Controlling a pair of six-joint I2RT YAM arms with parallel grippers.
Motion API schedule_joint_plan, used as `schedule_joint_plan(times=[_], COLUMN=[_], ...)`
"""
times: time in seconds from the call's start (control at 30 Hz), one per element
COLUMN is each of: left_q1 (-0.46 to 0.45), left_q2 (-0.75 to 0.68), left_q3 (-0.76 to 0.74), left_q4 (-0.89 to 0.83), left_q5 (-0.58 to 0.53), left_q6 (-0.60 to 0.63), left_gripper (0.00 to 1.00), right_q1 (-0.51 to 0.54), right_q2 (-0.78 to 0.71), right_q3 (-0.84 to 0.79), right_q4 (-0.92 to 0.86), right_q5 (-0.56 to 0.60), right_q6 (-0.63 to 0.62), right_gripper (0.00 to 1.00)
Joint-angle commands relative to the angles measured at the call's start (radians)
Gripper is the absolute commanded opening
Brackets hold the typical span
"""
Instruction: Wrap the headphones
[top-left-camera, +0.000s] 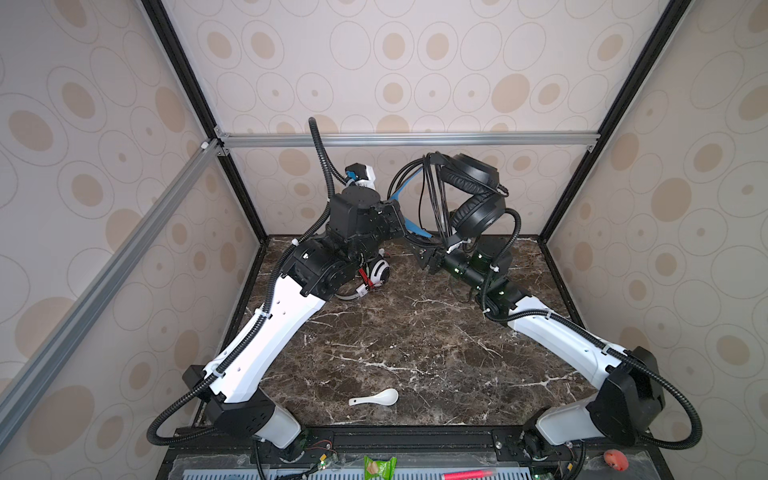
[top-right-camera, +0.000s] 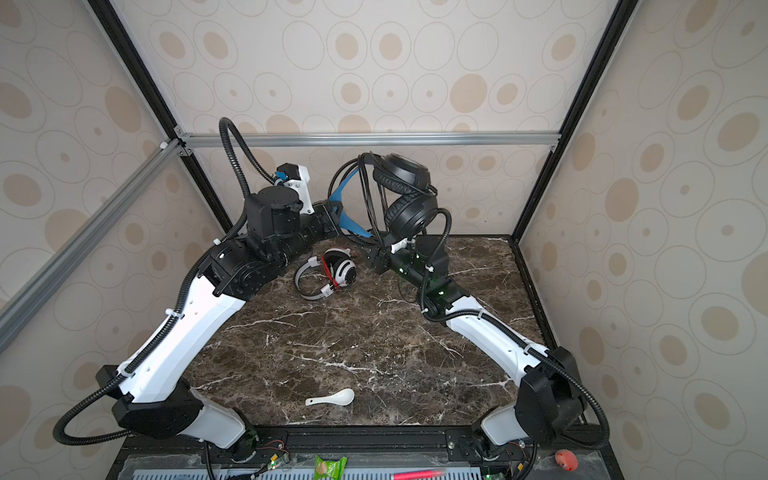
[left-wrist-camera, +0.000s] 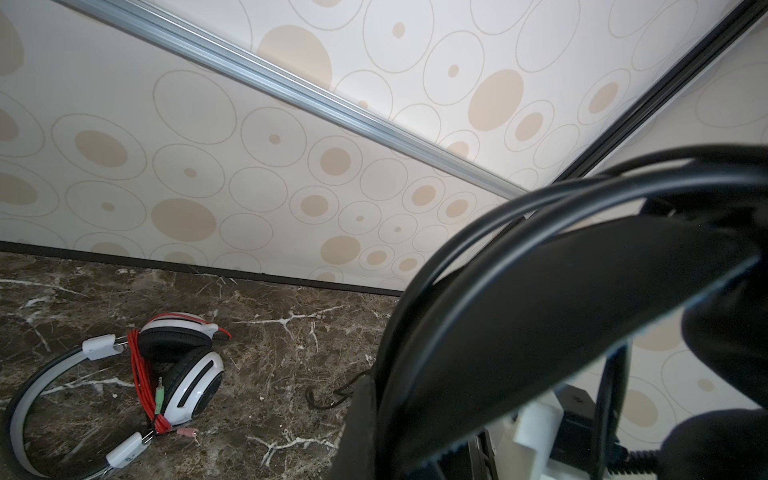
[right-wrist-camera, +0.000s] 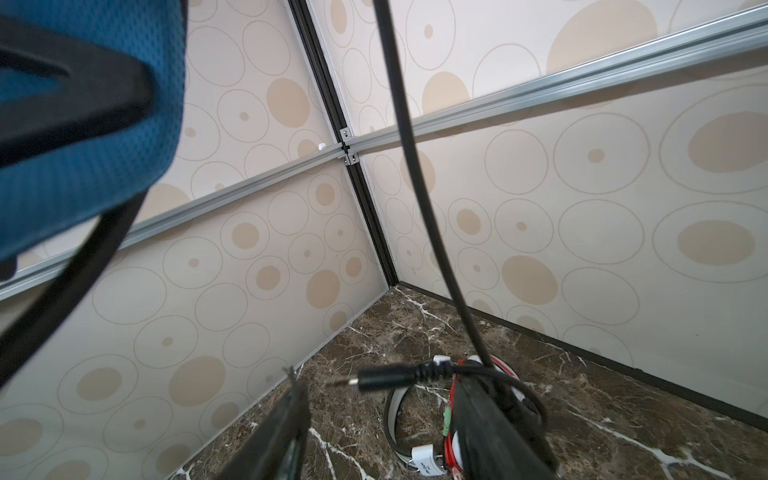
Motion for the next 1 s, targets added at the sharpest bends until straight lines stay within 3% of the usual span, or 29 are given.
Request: schedule_joint_plan(times=[0.0, 0.47, 0.97], left_q1=[0.002, 0.001, -0.003], left_q2=[-0.021, -0.020, -0.023], left_q3=[0.013, 0.006, -0.004], left_q4=[0.098, 0.105, 0.118], left_q5=[0.007, 0.010, 0.019], left_q6=[-0.051, -0.047, -0.038], left_gripper=[0.00, 0.00, 0.00], right_q1=[0.009, 0.005, -0.024], right_q2=[0.010, 0.061, 0.097], right_q3=[0.037, 0.047, 0.044], right_q4=[0.011, 0.000, 0.024], right_q5=[0.027, 0.071, 0.036], right_q6=[0.027, 0.097, 0.201], right_gripper=[0.57, 0.55, 0.48])
